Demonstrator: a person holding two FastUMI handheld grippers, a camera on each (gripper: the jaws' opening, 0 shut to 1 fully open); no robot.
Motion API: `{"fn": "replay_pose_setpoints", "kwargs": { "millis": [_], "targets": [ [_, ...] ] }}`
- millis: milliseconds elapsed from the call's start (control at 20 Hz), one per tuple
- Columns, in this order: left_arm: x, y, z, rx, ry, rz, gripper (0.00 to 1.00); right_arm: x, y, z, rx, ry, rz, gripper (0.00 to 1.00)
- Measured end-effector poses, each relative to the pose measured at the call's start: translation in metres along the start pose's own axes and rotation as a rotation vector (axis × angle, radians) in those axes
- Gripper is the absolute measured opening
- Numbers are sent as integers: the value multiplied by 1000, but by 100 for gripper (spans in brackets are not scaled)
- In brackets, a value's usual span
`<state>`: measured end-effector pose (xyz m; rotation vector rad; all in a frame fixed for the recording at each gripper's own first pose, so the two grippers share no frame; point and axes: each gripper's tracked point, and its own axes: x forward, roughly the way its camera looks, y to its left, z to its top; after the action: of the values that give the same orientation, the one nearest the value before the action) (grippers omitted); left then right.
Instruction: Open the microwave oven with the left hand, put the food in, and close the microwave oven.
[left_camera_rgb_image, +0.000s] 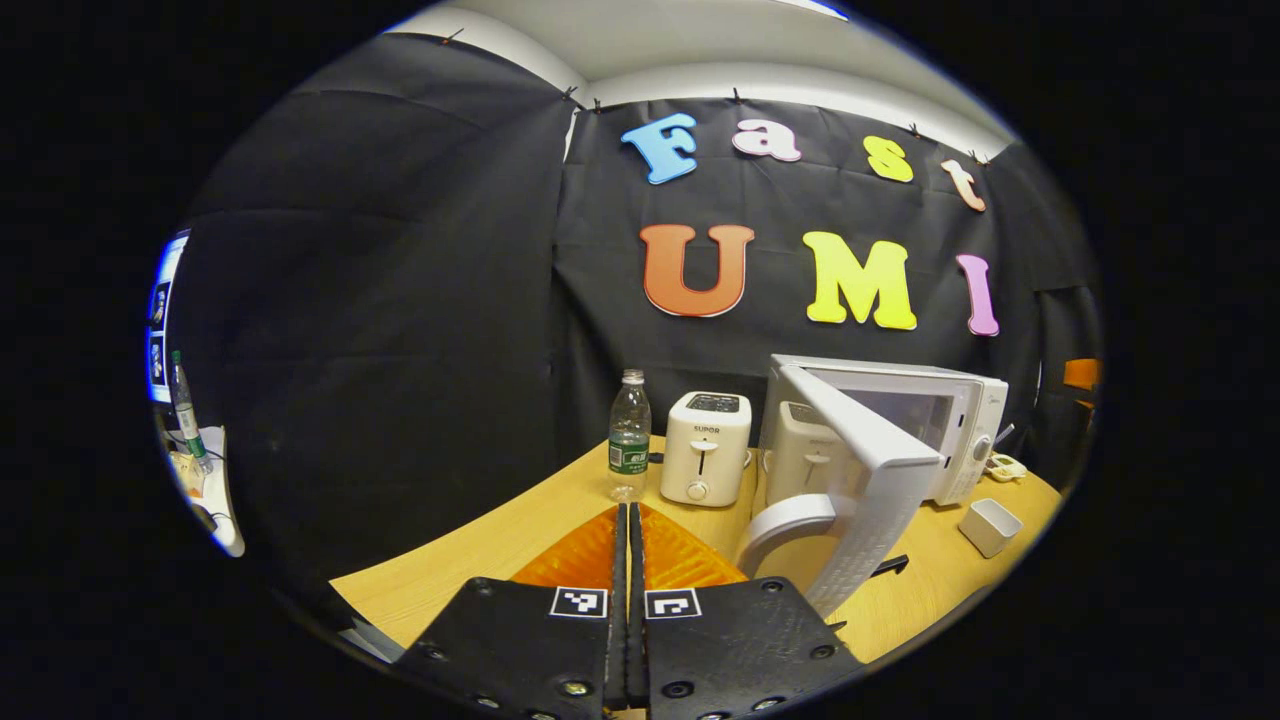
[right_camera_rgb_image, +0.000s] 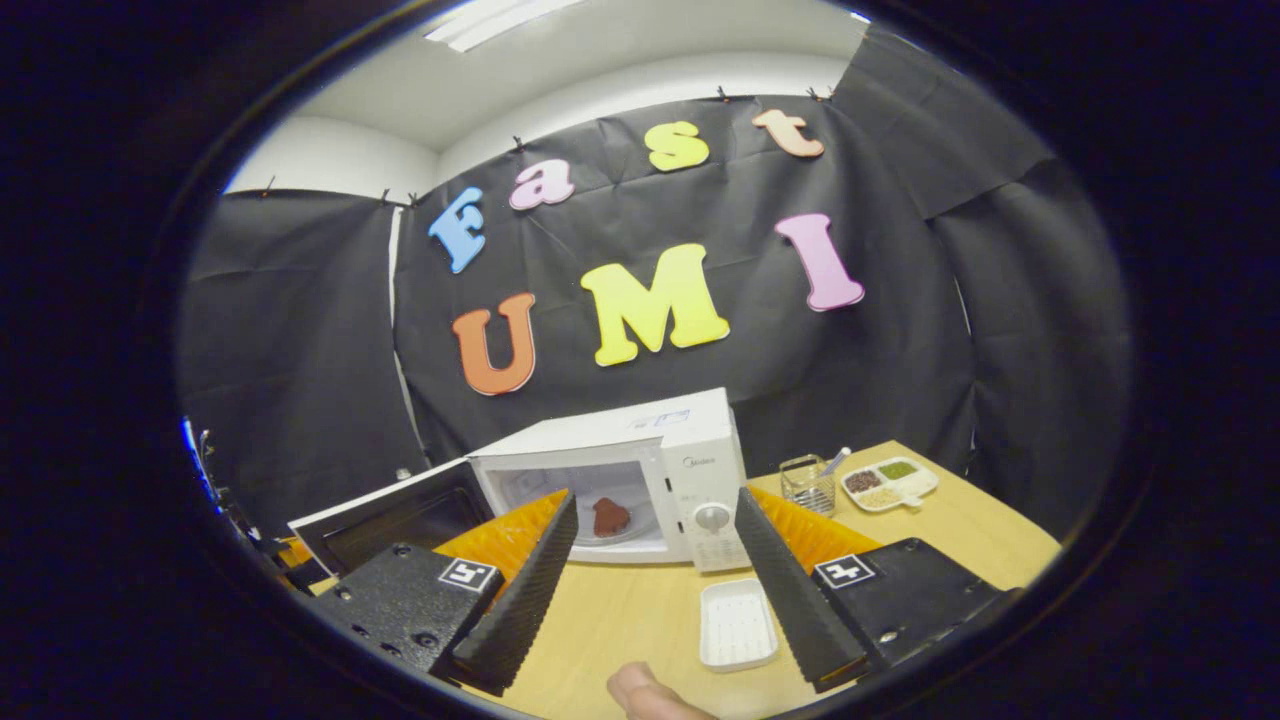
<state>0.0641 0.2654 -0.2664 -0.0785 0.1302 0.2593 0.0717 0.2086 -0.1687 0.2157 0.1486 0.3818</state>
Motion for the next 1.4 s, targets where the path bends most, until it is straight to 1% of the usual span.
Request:
{"fn": "replay_pose_setpoints", "kwargs": {
  "millis": [100, 150, 200, 250, 300, 350, 450, 500, 550, 600, 750, 850, 900, 950, 1000, 1150, 1300, 1400],
  "targets": [
    [-1, -14, -1, -12, 1, -32, 0, -14, -13, 12, -34, -27, -25, 100],
    [-3, -18, 1, -8, -7, -35, 0, -21, -19, 19, -53, -39, -38, 100],
    [-6, -20, 2, 7, -18, -32, 0, -27, -26, 22, -78, -48, -62, 89],
    [-9, -24, 1, 14, -15, -41, 0, -33, -32, 29, -110, -60, -85, 100],
    [-10, -32, 2, 9, -15, -55, 0, -38, -36, 38, -138, -77, -98, 100],
    [-12, -40, 2, 0, -4, -76, 0, -44, -37, 47, -157, -93, -104, 89],
    [-15, -57, -3, -4, 12, -116, 0, -58, -37, 64, -152, -124, -91, 90],
    [-15, -64, -2, 1, 10, -129, 0, -63, -38, 70, -145, -127, -83, 100],
    [-17, -74, -1, 10, 7, -145, 0, -67, -40, 76, -138, -125, -80, 100],
    [-19, -85, -1, 18, 9, -167, 0, -70, -43, 81, -131, -124, -79, 90],
    [-19, -120, -1, 33, 22, -244, 0, -78, -60, 94, -95, -125, -97, 89],
    [-17, -141, 0, 47, 26, -280, 0, -82, -77, 103, -80, -130, -122, 89],
    [-16, -152, 0, 53, 24, -296, 0, -84, -86, 110, -76, -134, -139, 100],
    [-15, -165, -1, 59, 27, -316, 0, -87, -96, 115, -72, -137, -157, 89],
    [-11, -178, -1, 73, 24, -327, 0, -88, -106, 121, -68, -143, -169, 100],
    [-3, -215, -3, 114, 33, -371, 0, -93, -128, 137, -47, -174, -194, 100],
    [2, -252, -3, 128, 26, -424, 0, -100, -145, 151, -36, -229, -195, 100],
    [11, -272, -3, 134, 18, -444, 0, -101, -154, 158, -47, -263, -196, 99]
  ]
}}
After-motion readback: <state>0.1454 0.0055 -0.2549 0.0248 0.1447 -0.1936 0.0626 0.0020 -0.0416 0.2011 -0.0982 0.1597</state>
